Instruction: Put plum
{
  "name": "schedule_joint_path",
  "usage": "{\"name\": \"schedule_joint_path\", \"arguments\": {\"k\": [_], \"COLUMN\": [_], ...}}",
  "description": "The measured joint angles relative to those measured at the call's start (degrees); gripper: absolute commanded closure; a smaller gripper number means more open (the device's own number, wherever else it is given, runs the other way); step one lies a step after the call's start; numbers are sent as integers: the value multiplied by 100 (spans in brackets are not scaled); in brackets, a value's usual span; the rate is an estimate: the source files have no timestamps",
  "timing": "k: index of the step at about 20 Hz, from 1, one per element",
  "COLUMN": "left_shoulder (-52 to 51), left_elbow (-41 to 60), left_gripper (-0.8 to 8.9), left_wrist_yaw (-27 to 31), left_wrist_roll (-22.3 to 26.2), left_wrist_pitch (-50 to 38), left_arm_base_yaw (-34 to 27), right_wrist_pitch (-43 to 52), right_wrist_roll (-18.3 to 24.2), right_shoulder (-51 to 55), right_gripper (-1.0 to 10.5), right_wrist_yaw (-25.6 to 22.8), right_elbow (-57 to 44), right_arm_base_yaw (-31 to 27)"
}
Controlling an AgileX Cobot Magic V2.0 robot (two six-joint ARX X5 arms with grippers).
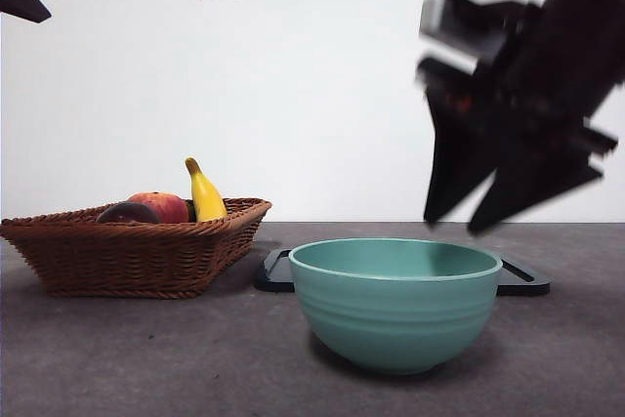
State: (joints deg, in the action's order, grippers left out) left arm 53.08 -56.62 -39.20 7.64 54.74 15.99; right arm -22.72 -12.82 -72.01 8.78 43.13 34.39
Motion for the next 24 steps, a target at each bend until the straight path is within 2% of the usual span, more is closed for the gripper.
{"name": "schedule_joint_path", "arguments": {"k": [8,14,19,24], "left_shoulder": [0,0,0,0], "left_elbow": [0,0,0,0], "left_gripper": [408,408,408,409], "left_wrist_yaw": [0,0,0,0], "left_wrist_roll": [0,0,0,0], "left_wrist_pitch": [15,96,254,289], "left_arm_base_yaw": [0,0,0,0], "right_wrist_pitch": [-1578,-2706,-3274,-3348], "right_wrist_roll": [-2,42,94,175], "right_shoulder": [1624,2706,3027,3023], "right_gripper": [724,725,724,724], "right_wrist_yaw": [63,914,946,949], "right_elbow": [887,966,966,966], "right_arm_base_yaw": [0,0,0,0]}}
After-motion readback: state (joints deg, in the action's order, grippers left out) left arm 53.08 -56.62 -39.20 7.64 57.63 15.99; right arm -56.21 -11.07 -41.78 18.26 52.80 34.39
